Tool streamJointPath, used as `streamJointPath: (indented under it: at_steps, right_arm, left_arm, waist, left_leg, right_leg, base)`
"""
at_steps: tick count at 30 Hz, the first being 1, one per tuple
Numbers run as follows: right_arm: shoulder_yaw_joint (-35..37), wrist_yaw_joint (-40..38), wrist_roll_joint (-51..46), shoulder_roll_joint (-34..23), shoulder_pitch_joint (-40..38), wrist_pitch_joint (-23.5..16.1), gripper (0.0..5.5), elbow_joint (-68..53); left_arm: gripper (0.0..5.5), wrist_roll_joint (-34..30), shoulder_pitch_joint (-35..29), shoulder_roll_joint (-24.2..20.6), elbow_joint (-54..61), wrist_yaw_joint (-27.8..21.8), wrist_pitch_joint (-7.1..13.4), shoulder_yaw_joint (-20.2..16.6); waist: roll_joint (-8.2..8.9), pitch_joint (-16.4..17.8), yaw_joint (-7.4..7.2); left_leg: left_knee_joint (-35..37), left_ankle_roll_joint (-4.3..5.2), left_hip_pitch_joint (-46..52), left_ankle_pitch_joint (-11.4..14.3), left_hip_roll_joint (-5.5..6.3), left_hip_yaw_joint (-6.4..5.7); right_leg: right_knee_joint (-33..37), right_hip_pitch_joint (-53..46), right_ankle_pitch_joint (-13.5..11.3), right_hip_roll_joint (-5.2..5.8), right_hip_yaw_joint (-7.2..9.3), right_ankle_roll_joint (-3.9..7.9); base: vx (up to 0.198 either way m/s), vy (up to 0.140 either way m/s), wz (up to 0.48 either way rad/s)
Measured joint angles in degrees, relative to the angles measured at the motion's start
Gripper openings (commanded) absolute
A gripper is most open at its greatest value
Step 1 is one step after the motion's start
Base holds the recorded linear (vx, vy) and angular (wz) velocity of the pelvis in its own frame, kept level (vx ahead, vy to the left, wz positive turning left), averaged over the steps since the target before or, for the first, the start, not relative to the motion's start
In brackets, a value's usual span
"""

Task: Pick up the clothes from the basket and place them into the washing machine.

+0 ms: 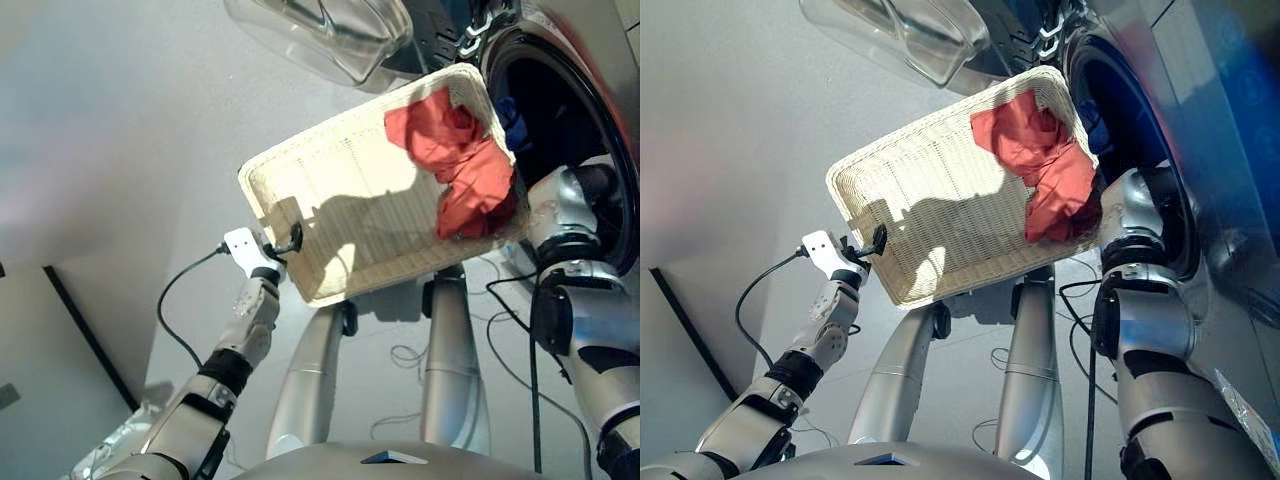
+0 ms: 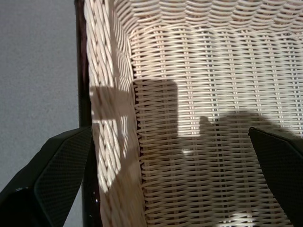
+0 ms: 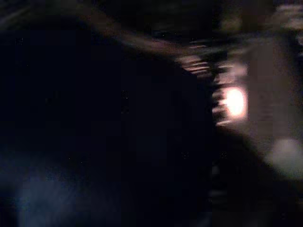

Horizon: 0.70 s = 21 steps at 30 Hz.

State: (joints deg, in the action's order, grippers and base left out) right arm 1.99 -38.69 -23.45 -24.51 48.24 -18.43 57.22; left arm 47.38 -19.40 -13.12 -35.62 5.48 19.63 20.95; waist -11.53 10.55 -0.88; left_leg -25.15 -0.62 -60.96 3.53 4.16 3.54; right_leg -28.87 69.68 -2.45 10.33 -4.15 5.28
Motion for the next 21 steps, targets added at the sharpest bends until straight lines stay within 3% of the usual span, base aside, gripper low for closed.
streamJointPath:
  at_steps: [5,9,11,17,21]
  right_arm:
    - [-8.83,12.10,-1.72,1.44,-3.07,-0.80,5.50,-0.51]
    - [-16.46,20.25,-1.38,2.60,-5.63,-0.55,5.50,-0.16]
    - [-18.93,23.57,-0.28,2.48,-5.29,0.01,5.50,1.25]
    - [-24.34,30.64,1.72,3.02,-2.86,3.31,5.50,7.13]
    - [-26.23,32.58,3.61,3.28,-1.65,4.91,5.50,9.69]
  left_arm:
    - [5.50,-1.52,-0.33,0.50,-5.09,-0.42,-0.03,-2.24]
    - [5.50,-3.15,-0.56,1.01,-10.61,-1.17,-0.13,-3.32]
    - [5.50,-3.57,-1.35,1.31,-13.17,-2.03,-0.29,-3.32]
    - [5.50,-4.53,-4.82,1.54,-18.33,-3.40,-1.34,-3.30]
    - [5.50,-4.53,-6.99,1.63,-20.03,-4.06,-1.81,-3.28]
  waist:
    - [0.76,-0.05,-0.61]
    - [3.27,-0.90,-0.66]
    - [3.51,-0.95,-0.54]
    - [4.59,-0.29,-0.21]
    - [5.40,0.26,0.77]
  left_leg:
    - [0.02,0.15,1.60,0.09,-0.61,-0.34]
    - [1.59,0.62,3.17,0.07,-1.59,-0.62]
    - [2.36,1.11,3.42,-0.43,-1.95,-1.39]
    - [5.97,2.14,5.16,-2.62,-2.41,-3.31]
    - [6.16,2.30,5.26,-2.74,-2.61,-3.43]
  right_leg:
    - [1.06,-2.16,-0.12,-0.47,0.74,-0.14]
    - [2.73,-4.00,-0.49,-1.36,1.11,-0.43]
    - [3.88,-4.83,-0.97,-1.60,2.26,-0.79]
    - [6.01,-6.38,-1.92,-1.83,4.18,-2.15]
    - [6.10,-6.46,-1.94,-2.00,4.24,-2.20]
  base:
    - [-0.024,-0.059,-0.068]
    - [-0.009,-0.062,-0.098]
    - [0.006,-0.055,0.045]
    - [0.006,-0.027,0.053]
    - [0.000,0.000,0.000]
